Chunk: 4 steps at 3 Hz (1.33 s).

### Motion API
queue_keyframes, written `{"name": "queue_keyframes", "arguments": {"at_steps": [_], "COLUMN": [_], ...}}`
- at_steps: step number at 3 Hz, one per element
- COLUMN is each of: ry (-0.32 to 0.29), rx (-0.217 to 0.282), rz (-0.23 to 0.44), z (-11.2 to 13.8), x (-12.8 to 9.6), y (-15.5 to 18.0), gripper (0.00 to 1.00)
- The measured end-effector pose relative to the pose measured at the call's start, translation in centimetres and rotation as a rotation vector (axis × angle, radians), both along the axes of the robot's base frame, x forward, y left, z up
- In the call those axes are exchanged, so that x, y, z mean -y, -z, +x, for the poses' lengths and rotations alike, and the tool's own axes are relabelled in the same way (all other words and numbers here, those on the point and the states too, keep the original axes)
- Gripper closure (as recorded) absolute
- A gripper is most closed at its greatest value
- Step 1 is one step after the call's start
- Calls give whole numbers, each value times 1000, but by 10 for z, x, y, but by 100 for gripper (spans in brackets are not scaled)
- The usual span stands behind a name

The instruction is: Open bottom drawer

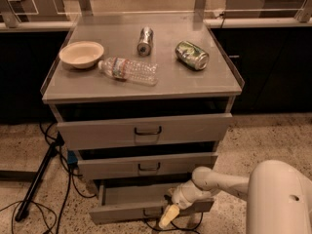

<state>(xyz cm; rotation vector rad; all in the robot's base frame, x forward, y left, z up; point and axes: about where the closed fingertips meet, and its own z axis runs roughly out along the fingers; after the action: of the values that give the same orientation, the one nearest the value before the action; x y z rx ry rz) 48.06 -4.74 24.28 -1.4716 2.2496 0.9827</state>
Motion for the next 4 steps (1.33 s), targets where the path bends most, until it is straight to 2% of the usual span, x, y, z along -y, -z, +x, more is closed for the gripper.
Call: {"name": "queue_keyframes", "arguments": {"at_steps": [1, 4], "ry": [0, -63], "rx": [2, -37], "rz": [0, -26], "z": [2, -12], "x": [0, -13], "y": [0, 30], "gripper": [0, 0]}}
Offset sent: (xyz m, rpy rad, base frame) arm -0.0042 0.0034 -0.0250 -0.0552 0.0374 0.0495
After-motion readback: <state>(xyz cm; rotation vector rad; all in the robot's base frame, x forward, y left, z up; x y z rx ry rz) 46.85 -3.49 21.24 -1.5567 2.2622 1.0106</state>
